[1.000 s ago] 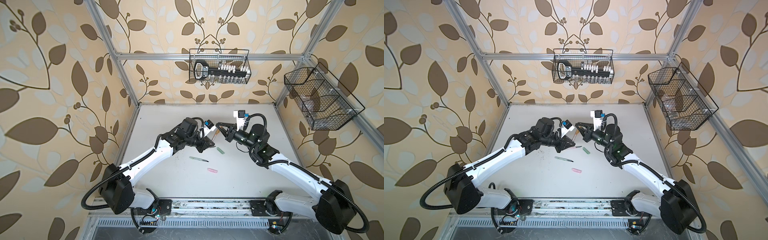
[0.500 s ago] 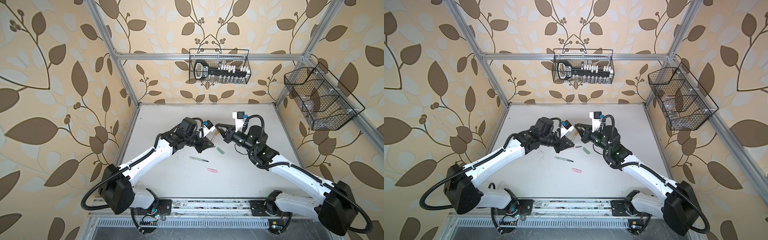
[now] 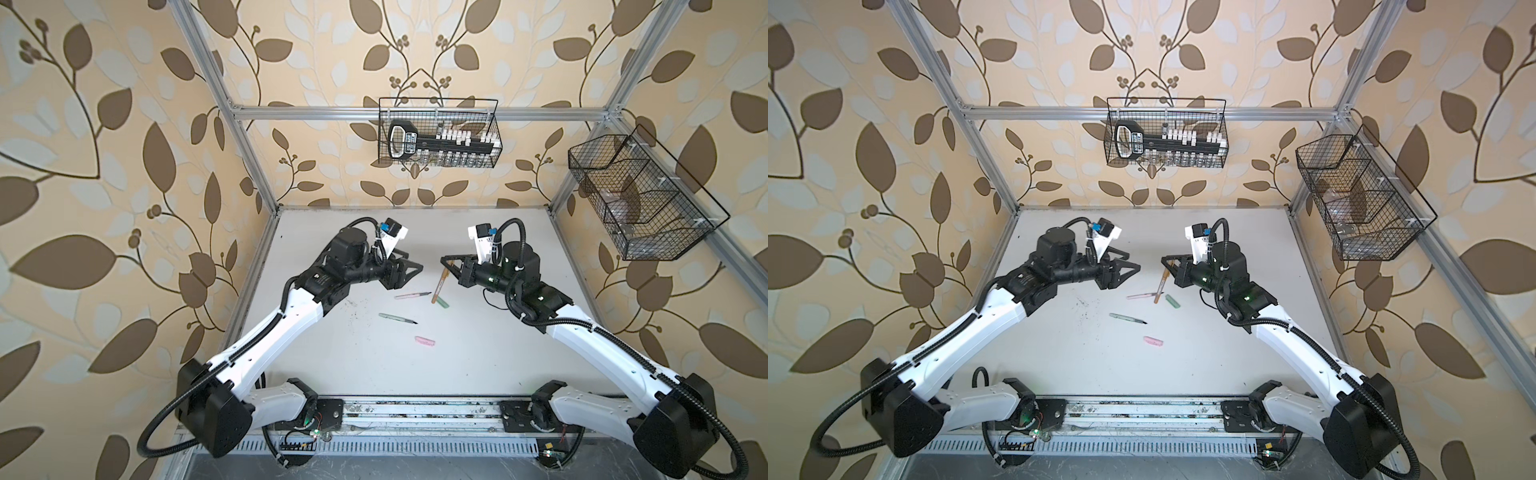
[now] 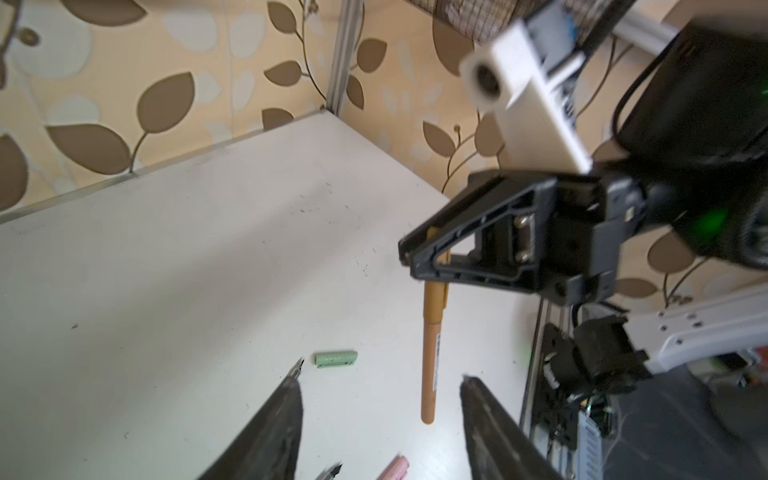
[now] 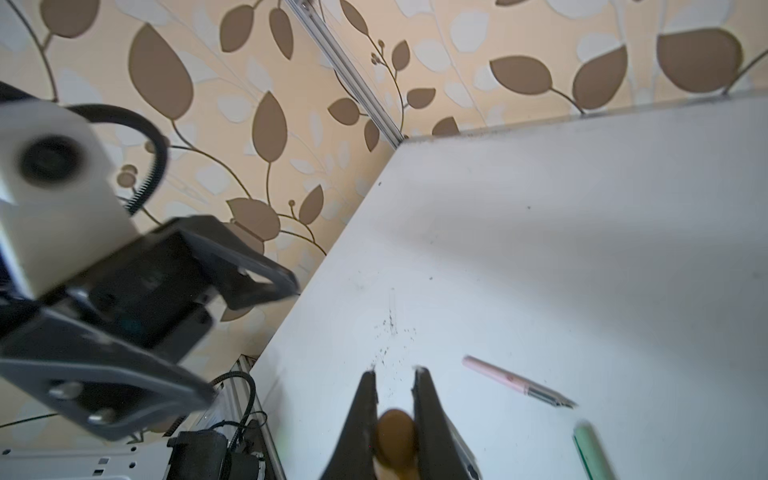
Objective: Insert the pens into the pen caps
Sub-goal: 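Open the left gripper while the right gripper lifts the capped pen away, then lower the capped orange pen onto the table and open the right gripper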
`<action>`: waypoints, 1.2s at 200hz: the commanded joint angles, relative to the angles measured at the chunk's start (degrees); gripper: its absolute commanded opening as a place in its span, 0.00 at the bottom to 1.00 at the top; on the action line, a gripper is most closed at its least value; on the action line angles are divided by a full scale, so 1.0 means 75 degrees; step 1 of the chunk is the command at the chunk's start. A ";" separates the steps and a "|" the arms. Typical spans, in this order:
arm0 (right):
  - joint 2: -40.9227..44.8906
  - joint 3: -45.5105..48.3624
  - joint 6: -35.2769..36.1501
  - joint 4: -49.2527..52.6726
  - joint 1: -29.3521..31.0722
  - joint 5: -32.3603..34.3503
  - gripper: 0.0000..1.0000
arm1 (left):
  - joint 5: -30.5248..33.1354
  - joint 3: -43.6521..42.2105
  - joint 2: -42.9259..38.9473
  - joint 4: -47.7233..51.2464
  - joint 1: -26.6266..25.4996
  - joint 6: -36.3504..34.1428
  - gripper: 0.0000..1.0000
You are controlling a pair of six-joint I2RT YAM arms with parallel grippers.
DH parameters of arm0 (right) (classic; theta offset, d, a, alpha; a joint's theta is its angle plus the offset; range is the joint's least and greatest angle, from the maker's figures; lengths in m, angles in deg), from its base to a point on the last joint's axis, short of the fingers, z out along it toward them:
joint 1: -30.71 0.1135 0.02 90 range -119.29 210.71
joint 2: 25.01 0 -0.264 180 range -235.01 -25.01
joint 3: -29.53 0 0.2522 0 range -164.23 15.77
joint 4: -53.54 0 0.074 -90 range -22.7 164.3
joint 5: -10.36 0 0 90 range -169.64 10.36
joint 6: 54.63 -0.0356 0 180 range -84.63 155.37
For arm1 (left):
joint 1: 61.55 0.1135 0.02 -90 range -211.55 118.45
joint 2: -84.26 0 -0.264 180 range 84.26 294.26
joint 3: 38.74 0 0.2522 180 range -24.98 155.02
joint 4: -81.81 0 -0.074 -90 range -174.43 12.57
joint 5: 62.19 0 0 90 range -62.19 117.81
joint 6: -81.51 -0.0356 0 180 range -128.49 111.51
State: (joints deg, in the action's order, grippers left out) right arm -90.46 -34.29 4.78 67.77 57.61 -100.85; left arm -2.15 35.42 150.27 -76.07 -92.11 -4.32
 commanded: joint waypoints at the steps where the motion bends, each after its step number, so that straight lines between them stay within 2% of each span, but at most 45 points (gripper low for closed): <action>1: 0.0116 -0.0567 0.0322 0.0676 -0.0018 -0.0198 0.00 | 0.0081 -0.0448 -0.0436 -0.0186 -0.0054 0.0288 0.90; 12: 0.0167 -0.0645 0.0322 0.0788 -0.0012 -0.0195 0.00 | 0.0310 -0.0645 -0.0604 -0.0111 -0.0054 0.0309 0.99; 25: 0.0236 -0.0760 0.0379 0.1099 0.0017 -0.0098 0.00 | 0.0811 -0.0727 -0.0732 0.0164 -0.0053 0.0290 0.99; 44: 0.0352 -0.0901 0.0527 0.1664 0.0136 0.0239 0.00 | 0.2262 -0.0870 -0.0850 0.0269 -0.0060 0.0640 0.99; 63: 0.0279 -0.1406 0.0874 0.2934 0.0211 0.0742 0.00 | 0.3561 -0.0978 -0.0960 0.0530 -0.0049 0.1018 0.99; 87: -0.0298 -0.2293 0.1596 0.4915 0.0086 0.1971 0.00 | 0.4172 -0.0832 -0.1034 0.1390 -0.0054 0.1310 0.99; 105: -0.0912 -0.2670 0.1924 0.5810 -0.0257 0.2726 0.00 | 0.4219 -0.0909 -0.1264 0.1656 -0.0055 0.1393 0.99; 119: -0.1383 -0.2718 0.2072 0.6042 -0.0596 0.2956 0.00 | 0.4204 -0.1006 -0.1432 0.1769 -0.0050 0.1430 0.99; 143: -0.2202 -0.2711 0.2295 0.5979 -0.1181 0.2724 0.00 | 0.4139 -0.1095 -0.1603 0.2017 -0.0060 0.1462 0.99; 162: -0.2954 -0.2773 0.2484 0.5986 -0.1632 0.2982 0.00 | 0.3977 -0.1228 -0.1717 0.2045 -0.0060 0.1523 0.99; 204: -0.4930 -0.4040 0.3159 0.6734 -0.2263 0.3278 0.00 | 0.4127 -0.1389 -0.1875 0.2309 -0.0061 0.1645 0.99; 240: -0.5931 -0.4660 0.3437 0.6967 -0.2547 0.3526 0.00 | 0.4323 -0.1432 -0.1842 0.2438 -0.0060 0.1761 0.99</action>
State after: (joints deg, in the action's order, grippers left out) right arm -131.82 -66.03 27.12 116.08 39.49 -76.79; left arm 28.01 25.12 137.55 -58.28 -92.33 7.22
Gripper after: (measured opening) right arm 0.113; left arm 0.988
